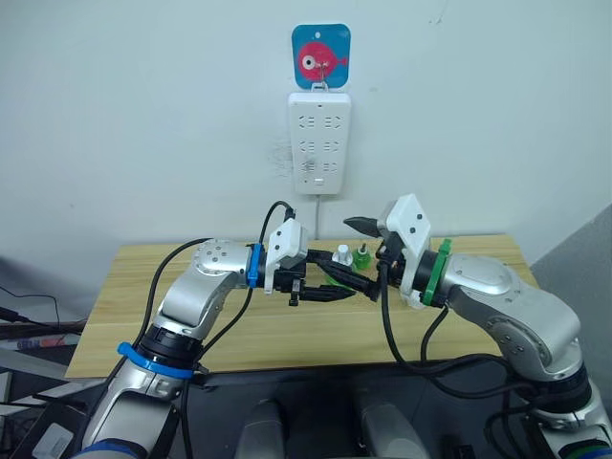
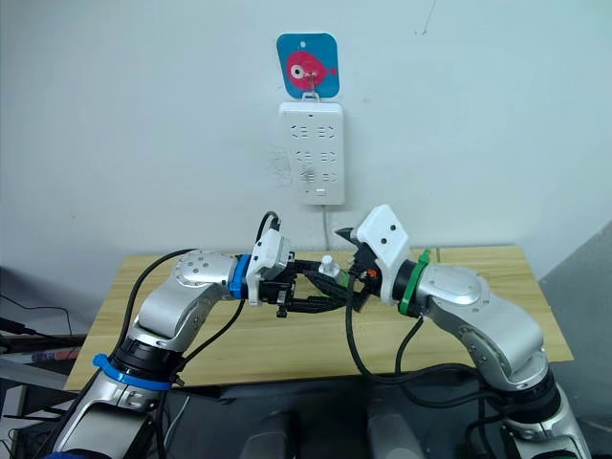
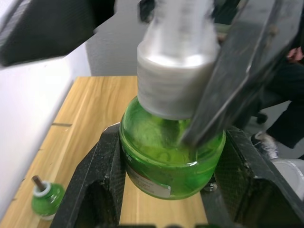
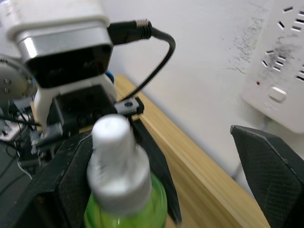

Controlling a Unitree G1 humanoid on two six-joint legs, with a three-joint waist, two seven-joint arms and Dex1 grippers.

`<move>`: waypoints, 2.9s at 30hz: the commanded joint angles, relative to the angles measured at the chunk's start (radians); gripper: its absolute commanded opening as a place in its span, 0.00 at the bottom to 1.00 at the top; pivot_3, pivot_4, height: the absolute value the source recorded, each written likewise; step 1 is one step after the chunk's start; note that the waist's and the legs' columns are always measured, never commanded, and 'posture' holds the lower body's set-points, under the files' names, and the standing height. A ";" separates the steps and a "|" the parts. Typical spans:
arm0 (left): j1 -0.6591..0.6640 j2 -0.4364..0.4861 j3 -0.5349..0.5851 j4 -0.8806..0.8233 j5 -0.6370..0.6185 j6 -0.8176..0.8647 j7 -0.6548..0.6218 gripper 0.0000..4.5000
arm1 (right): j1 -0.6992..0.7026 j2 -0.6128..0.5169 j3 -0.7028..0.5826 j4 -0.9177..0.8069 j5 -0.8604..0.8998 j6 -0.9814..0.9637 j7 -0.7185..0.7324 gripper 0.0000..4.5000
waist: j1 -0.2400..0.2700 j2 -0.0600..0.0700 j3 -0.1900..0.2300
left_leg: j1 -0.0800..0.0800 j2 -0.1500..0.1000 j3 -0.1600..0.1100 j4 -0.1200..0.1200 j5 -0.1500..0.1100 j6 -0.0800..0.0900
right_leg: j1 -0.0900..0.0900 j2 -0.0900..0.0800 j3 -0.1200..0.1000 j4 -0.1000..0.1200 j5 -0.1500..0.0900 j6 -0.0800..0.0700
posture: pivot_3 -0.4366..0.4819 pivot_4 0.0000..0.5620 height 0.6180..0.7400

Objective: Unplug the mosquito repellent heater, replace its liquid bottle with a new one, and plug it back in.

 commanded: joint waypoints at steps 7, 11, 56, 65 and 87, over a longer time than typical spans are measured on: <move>0.003 0.011 0.017 -0.043 -0.007 -0.015 0.003 0.50 | 0.030 -0.159 -0.154 -0.103 0.179 0.069 0.112 1.00 | -0.007 0.000 0.000 | 0.001 0.001 0.001 0.000 0.000 0.000 | 0.000 0.002 0.001 0.000 0.000 0.000 | 0.32 0.31 1.00; -0.005 0.006 0.012 -0.032 0.000 -0.019 0.005 0.50 | -0.046 -0.070 -0.104 -0.080 0.213 0.093 0.049 1.00 | -0.009 0.000 0.000 | 0.001 0.002 0.001 -0.001 0.000 0.000 | 0.000 0.002 0.001 0.000 0.000 0.000 | 0.32 0.31 1.00; 0.319 0.303 0.138 -0.083 0.083 -0.019 0.004 0.50 | 0.198 0.286 0.103 0.755 -0.449 -0.799 -0.135 0.07 | 0.027 0.005 0.097 | 0.001 0.003 0.004 -0.003 0.000 0.000 | -0.002 -0.002 0.003 -0.004 0.001 0.000 | 0.47 0.65 1.00; 0.356 0.321 0.162 -0.158 0.055 0.032 0.014 0.50 | 0.101 0.349 0.028 1.045 -0.483 -0.959 -0.107 0.07 | 0.055 0.007 0.140 | -0.001 0.003 0.005 -0.004 0.000 0.000 | -0.005 -0.002 0.004 -0.002 0.000 0.000 | 0.51 0.70 1.00; 0.046 0.084 0.022 0.040 0.028 -0.026 -0.098 0.50 | 0.115 -0.025 -0.006 0.035 0.056 -0.165 0.225 1.00 | 0.049 0.003 0.125 | -0.015 0.001 0.001 0.000 0.001 -0.001 | -0.014 -0.002 -0.001 -0.001 0.002 0.002 | 0.35 0.40 1.00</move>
